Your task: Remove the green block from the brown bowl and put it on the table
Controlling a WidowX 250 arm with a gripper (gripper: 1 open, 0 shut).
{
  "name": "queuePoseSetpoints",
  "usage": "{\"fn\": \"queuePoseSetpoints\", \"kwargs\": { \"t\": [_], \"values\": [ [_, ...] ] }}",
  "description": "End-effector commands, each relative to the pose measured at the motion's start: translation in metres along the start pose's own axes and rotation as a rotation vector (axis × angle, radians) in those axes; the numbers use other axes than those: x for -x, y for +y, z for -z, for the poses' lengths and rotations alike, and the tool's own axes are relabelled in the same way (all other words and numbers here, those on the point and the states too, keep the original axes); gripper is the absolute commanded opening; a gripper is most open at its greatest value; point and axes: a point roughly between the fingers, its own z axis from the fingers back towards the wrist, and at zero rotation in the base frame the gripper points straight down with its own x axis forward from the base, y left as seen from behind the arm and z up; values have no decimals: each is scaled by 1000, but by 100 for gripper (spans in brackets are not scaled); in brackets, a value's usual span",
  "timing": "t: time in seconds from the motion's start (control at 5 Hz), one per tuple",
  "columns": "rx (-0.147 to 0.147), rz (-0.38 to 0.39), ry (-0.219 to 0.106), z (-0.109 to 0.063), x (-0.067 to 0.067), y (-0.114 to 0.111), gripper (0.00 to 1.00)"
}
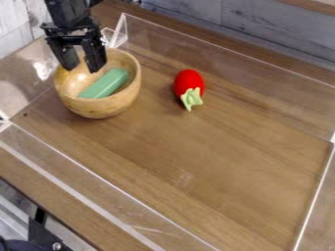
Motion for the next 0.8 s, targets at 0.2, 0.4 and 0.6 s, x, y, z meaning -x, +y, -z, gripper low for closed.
{"fn": "queuePoseSetpoints", "kwargs": {
  "t": [0.2,0.4,0.6],
  "values": [
    [-24,-19,-48,-12,-11,12,100],
    [-25,-27,-45,-11,-13,14,100],
    [-24,-33,-42,-11,-15,16,100]
  ]
}}
